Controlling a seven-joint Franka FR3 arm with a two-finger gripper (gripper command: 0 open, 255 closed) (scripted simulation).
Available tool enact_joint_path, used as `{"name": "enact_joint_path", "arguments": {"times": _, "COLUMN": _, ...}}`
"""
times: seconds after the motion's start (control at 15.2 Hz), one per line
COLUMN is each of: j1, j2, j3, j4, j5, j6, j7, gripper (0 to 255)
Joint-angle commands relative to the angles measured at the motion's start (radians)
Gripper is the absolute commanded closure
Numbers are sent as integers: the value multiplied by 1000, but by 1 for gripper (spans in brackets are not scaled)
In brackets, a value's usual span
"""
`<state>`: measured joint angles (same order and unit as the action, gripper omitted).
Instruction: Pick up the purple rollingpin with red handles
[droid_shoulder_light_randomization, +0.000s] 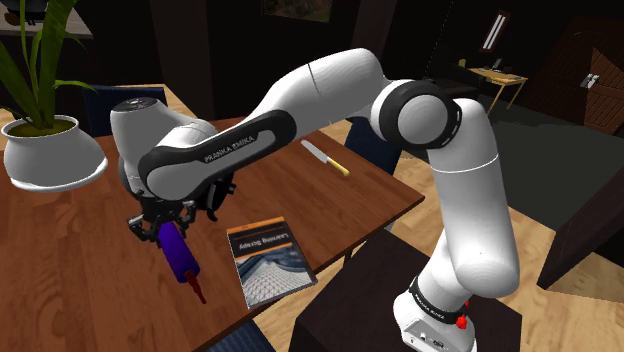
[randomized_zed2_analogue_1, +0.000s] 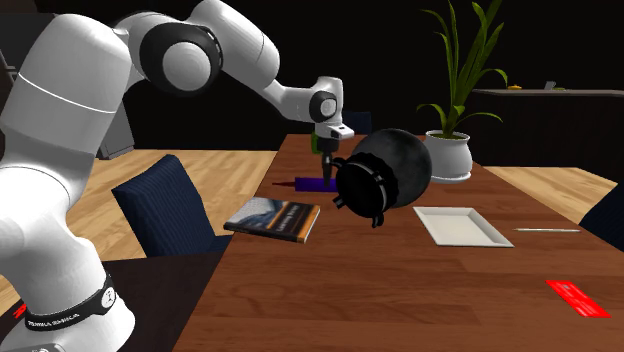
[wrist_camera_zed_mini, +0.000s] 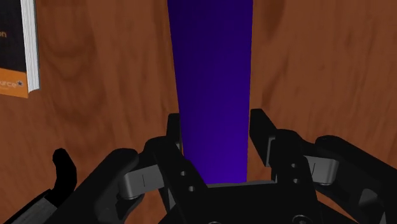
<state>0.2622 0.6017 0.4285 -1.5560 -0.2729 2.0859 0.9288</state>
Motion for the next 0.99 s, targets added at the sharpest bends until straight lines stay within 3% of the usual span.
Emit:
{"name": "enact_joint_path", "arguments": {"times": 0.0, "j1": 0, "j2": -8, "j3": 3, "j4": 10, "j5": 5, "j6": -18, "j7": -2, "gripper": 255}}
{"name": "enact_joint_path", "arguments": {"times": 0.92, "j1": -5, "j2": -67, "j3": 21, "j4": 86, "j5": 35, "j6": -149, "j7": -22, "gripper": 255}}
